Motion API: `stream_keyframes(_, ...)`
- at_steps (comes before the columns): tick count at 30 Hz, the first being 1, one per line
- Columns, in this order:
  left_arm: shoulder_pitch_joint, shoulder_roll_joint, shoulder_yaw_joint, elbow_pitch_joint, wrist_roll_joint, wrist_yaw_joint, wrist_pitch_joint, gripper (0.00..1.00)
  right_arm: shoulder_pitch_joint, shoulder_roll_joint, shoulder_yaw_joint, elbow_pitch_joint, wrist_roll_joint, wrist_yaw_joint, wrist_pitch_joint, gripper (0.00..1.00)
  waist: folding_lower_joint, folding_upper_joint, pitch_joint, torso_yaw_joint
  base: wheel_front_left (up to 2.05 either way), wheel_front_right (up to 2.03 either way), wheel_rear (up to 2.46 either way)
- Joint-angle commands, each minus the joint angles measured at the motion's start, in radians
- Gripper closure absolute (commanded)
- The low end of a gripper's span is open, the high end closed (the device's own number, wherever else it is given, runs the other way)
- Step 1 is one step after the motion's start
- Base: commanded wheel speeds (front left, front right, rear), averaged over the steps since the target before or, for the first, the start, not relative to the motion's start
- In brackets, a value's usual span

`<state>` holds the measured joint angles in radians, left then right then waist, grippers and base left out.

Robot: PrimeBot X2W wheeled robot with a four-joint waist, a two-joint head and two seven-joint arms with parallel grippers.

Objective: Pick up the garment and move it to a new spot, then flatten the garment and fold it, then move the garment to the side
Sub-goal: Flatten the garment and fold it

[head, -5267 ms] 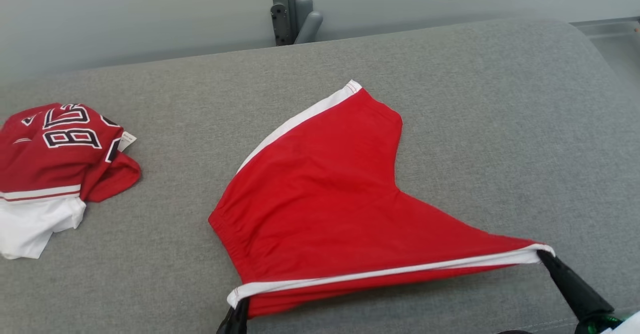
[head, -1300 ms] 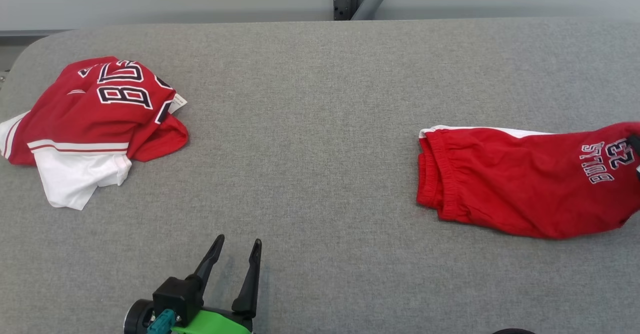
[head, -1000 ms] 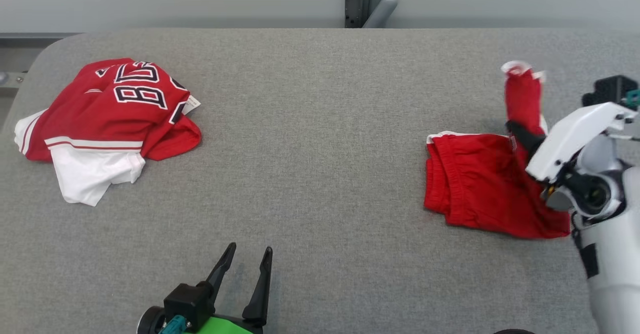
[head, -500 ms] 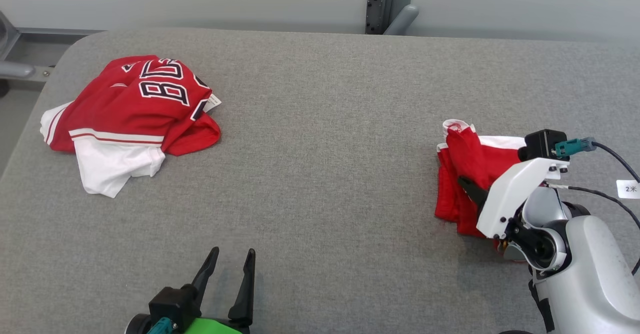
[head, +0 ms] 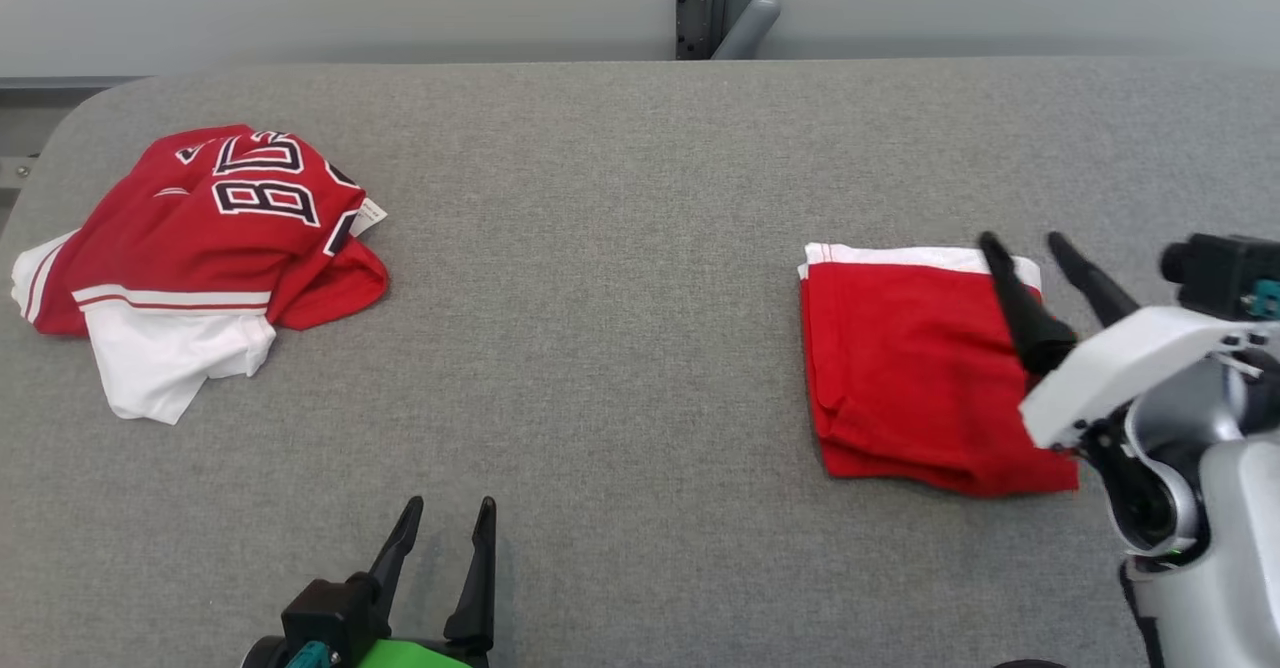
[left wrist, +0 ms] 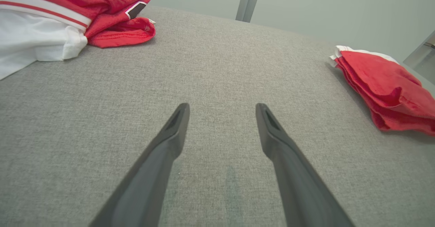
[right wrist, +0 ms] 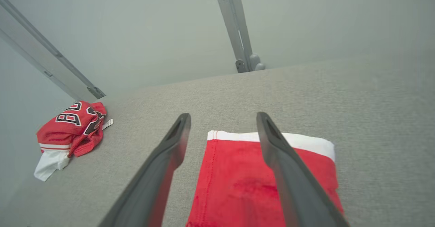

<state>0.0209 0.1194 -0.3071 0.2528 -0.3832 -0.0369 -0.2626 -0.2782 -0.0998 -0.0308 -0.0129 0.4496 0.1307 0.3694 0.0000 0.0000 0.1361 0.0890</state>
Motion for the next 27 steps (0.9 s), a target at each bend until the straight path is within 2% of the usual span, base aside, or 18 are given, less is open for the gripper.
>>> stream_keyframes(1, 0.021, -0.003, 0.01, -0.006, 0.007, -0.005, -0.003, 0.0, 0.037, -0.022, -0.037, 0.002, -0.04, 0.0, -0.057, 0.97, 0.0, 0.0, 0.008, -0.016, 0.0, 0.0, 0.0)
stream_keyframes(2, 0.024, -0.006, 0.014, -0.009, 0.008, -0.005, -0.003, 0.0, 0.051, -0.045, -0.054, 0.015, -0.087, 0.0, -0.102, 1.0, 0.0, 0.0, 0.011, -0.021, 0.0, 0.0, 0.0)
stream_keyframes(4, 0.032, -0.014, 0.016, -0.011, 0.011, -0.008, -0.003, 0.0, 0.082, -0.081, -0.048, 0.064, -0.159, 0.0, -0.194, 1.0, 0.0, 0.0, 0.014, -0.024, 0.0, 0.0, 0.0)
stream_keyframes(6, 0.033, -0.02, 0.018, -0.013, 0.015, -0.013, -0.003, 0.0, 0.104, -0.081, -0.028, 0.138, -0.175, 0.0, -0.274, 1.0, 0.0, 0.0, 0.016, -0.024, 0.0, 0.0, 0.0)
stream_keyframes(8, 0.028, -0.025, 0.019, -0.017, 0.022, -0.018, -0.003, 0.0, 0.106, -0.114, -0.001, 0.217, -0.205, -0.001, -0.359, 1.0, 0.0, 0.0, 0.018, -0.02, 0.0, 0.0, 0.0)
stream_keyframes(13, 0.019, -0.036, 0.032, -0.025, 0.038, -0.026, -0.003, 0.0, 0.069, -0.096, 0.094, 0.406, -0.261, -0.001, -0.524, 1.0, 0.0, 0.0, 0.017, -0.007, 0.0, 0.0, 0.0)
stream_keyframes(19, 0.028, -0.047, 0.046, -0.024, 0.048, -0.034, -0.003, 0.0, 0.014, -0.054, 0.225, 0.578, -0.3, -0.001, -0.598, 1.0, 0.0, 0.0, 0.012, 0.011, 0.0, 0.0, 0.0)
stream_keyframes(27, 0.045, -0.057, 0.07, -0.018, 0.053, -0.042, -0.003, 0.0, -0.013, -0.017, 0.373, 0.691, -0.289, -0.001, -0.62, 1.0, 0.0, 0.0, 0.005, 0.018, 0.0, 0.0, 0.0)
